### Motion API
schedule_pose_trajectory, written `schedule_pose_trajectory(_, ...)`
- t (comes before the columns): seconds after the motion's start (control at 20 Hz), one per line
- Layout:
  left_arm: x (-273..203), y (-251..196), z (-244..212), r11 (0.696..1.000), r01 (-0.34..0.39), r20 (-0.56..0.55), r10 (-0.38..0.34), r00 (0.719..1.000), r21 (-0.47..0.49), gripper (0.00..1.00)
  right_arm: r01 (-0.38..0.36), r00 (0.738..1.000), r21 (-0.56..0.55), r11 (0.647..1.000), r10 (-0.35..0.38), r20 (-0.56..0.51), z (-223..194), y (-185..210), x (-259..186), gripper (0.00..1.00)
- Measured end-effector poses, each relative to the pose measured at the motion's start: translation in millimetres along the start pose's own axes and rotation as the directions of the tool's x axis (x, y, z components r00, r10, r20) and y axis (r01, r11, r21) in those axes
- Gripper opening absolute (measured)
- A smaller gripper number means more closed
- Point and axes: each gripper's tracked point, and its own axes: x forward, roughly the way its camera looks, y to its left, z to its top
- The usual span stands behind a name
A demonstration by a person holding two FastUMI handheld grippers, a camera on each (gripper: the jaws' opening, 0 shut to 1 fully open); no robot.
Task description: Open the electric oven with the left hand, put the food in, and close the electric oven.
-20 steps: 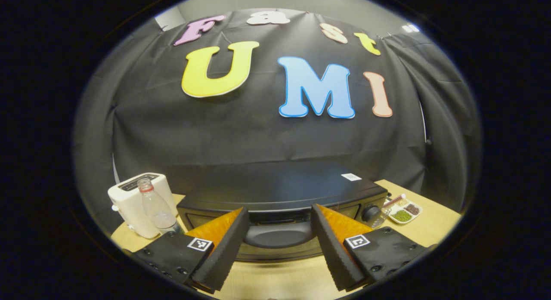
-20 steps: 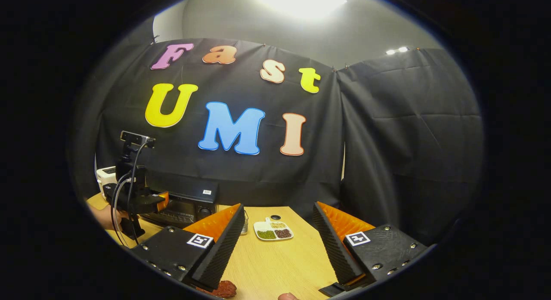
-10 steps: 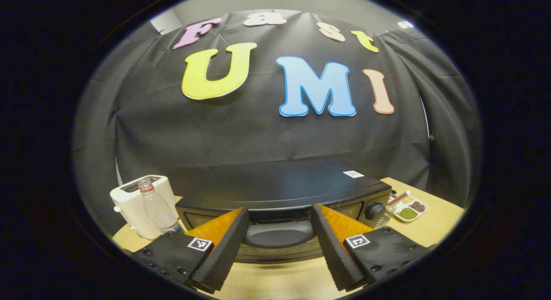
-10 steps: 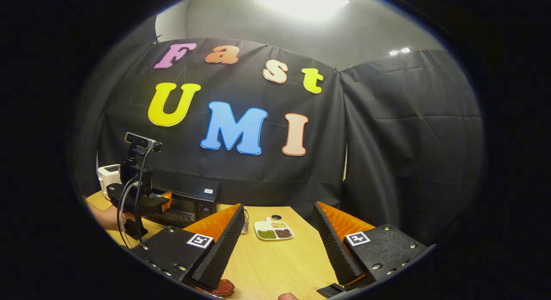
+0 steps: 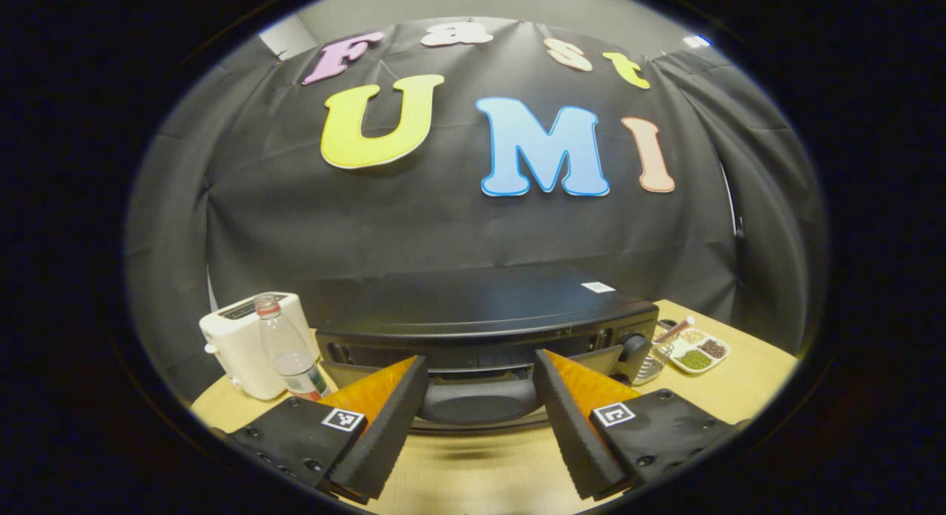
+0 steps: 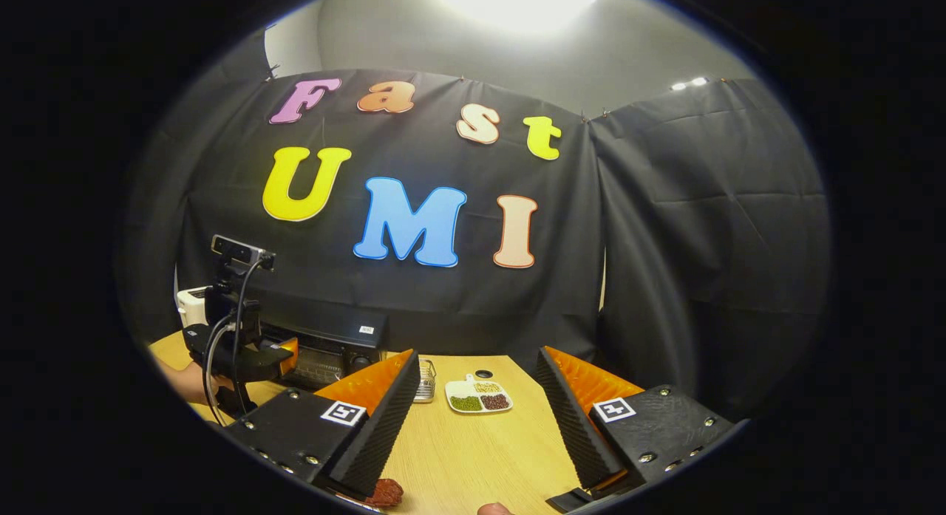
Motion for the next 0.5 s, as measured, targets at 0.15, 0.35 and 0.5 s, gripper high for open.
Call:
schedule_pose_trajectory(0.15,-13,-1,-9,1.0,-0.001,-0.017,0.001,1.0,0.002,1.0,-0.021,1.0,0.009,1.0,0.021,0.008,2,1,-1,0.96)
schedule_pose_trajectory(0.35,-31,-3,-24,1.0,-0.003,-0.037,0.003,0.999,0.01,1.0,-0.054,0.998,0.012,0.998,0.054,0.012,0,2,-5,0.96)
schedule_pose_trajectory(0.5,-42,-4,-39,1.0,-0.011,-0.061,0.012,0.998,0.015,1.0,-0.08,0.997,0.012,0.997,0.08,0.011,-1,1,-9,0.96)
